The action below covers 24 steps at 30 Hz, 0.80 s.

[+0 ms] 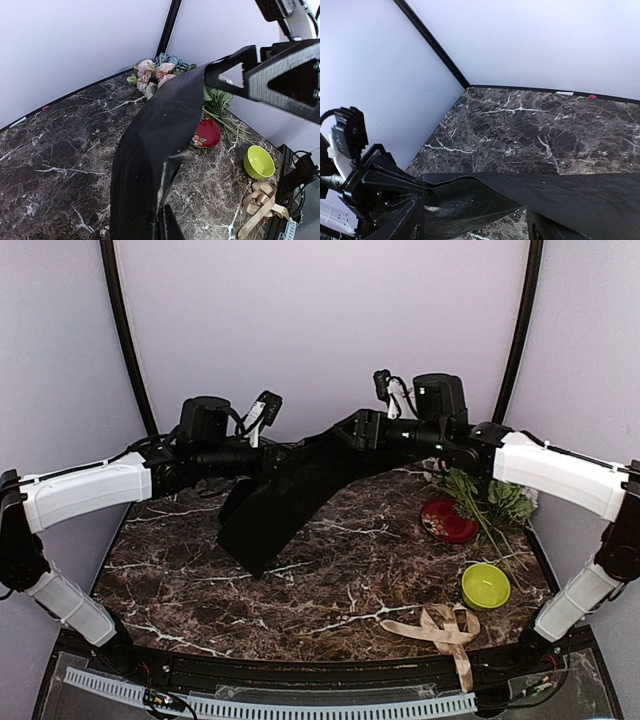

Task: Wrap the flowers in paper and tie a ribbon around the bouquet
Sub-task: Pick up the folded wrapping paper.

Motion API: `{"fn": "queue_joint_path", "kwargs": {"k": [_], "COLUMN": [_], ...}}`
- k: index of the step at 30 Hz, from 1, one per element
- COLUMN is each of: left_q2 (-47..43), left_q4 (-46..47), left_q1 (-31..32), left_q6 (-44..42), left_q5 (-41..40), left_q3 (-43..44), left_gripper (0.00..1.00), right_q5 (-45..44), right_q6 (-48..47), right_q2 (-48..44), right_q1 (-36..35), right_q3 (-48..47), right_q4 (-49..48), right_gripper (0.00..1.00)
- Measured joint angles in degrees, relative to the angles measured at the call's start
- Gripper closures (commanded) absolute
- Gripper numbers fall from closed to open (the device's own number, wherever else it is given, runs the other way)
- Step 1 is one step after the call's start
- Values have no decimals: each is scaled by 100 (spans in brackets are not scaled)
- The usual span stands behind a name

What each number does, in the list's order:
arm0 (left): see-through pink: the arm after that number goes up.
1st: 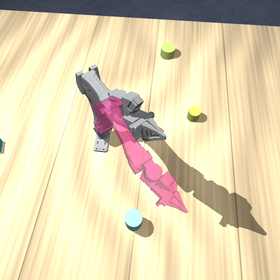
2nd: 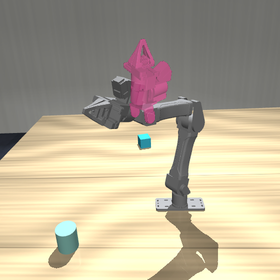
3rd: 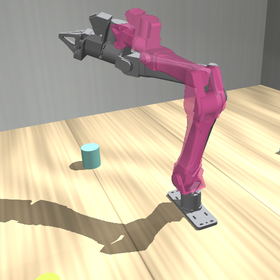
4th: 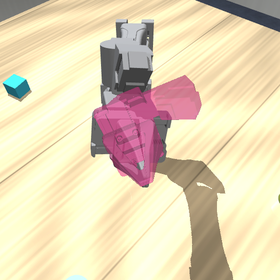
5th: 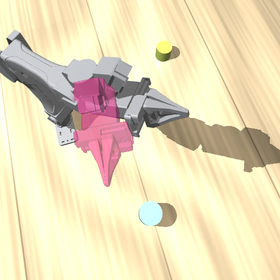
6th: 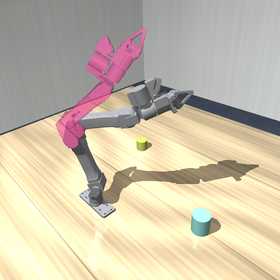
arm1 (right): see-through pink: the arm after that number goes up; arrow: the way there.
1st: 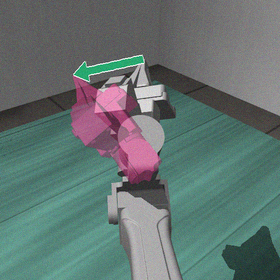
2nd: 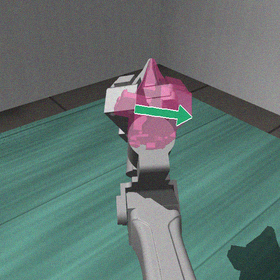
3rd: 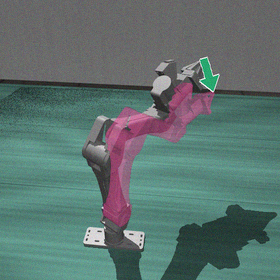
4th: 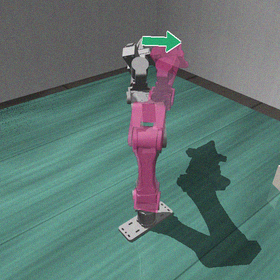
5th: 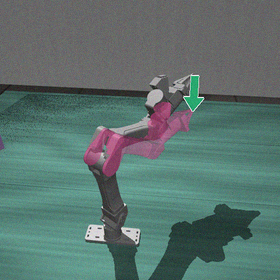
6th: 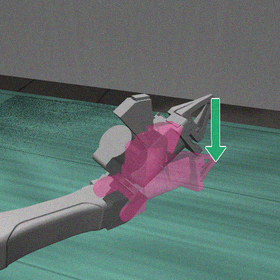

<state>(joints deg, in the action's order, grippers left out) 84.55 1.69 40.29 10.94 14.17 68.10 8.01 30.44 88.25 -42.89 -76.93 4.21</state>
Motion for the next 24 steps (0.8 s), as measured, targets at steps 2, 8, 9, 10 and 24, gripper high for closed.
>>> {"fn": "queue_joint_path", "kwargs": {"k": [2, 8, 9, 10, 24], "left_q2": [22, 118, 129, 138, 190], "left_q4": [9, 55, 74, 103, 605], "left_q1": [0, 0, 0, 0, 0], "left_q6": [20, 114, 144, 173, 557], "left_q5": [-2, -7, -7, -4, -4], "left_q3": [0, 0, 0, -2, -177], "left_gripper": [100, 100, 100, 100, 100], "right_q5": [-256, -763, -769, -761, -721], "right_q6": [-2, 103, 127, 151, -299], "right_q2": [-245, -763, -756, -728, 713], "right_q1": [-63, -492, -551, -616, -1652], "right_q3": [125, 793, 841, 883, 221], "right_q4": [-31, -313, -339, -372, -350], "right_gripper": [34, 35, 34, 32, 0]}}
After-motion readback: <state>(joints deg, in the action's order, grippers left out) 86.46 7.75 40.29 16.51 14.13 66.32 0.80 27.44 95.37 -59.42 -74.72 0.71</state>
